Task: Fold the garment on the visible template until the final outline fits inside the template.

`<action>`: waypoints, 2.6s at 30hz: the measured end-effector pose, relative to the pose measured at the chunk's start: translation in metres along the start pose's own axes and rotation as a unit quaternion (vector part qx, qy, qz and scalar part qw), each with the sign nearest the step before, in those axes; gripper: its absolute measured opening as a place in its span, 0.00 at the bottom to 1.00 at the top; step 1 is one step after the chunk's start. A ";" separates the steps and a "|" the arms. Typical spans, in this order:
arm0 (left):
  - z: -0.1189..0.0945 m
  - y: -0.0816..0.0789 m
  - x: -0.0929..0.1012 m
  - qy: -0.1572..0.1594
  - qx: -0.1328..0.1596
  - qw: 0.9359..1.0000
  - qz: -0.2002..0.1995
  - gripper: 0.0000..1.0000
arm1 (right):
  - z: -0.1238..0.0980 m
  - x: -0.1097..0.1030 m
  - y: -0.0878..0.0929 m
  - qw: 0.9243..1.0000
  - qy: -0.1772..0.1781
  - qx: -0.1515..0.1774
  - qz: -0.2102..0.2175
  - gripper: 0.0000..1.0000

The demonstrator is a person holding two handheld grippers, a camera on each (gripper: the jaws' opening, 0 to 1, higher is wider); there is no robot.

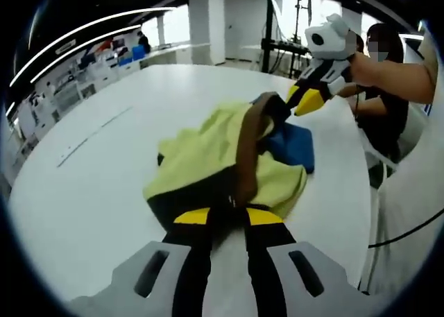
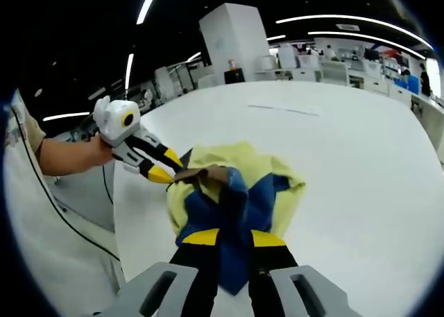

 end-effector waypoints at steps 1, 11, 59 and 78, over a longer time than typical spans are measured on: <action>0.001 0.000 0.000 -0.002 -0.001 1.000 0.000 0.14 | 0.001 0.000 0.001 1.000 -0.001 -0.002 0.000 0.08; 0.002 0.000 0.001 -0.004 -0.004 1.000 0.006 0.06 | 0.003 -0.001 0.004 1.000 -0.004 -0.010 -0.002 0.00; -0.078 -0.131 -0.069 -0.094 0.101 0.989 0.061 0.00 | -0.055 0.027 -0.130 0.990 0.060 0.104 -0.075 0.00; -0.037 -0.135 -0.122 -0.094 0.059 0.993 0.045 0.00 | -0.015 0.075 -0.157 0.991 0.072 0.076 -0.089 0.00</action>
Point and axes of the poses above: the point that each gripper's makers call its tool centre point, and the gripper's own axes: z roughly forward along the fingers, x roughly to its right, y roughly out of its underside, the point moved 3 cm from there along -z, roughly backward along the fingers, and after that the axes turned 1 degree about y, right-handed, at the moved point
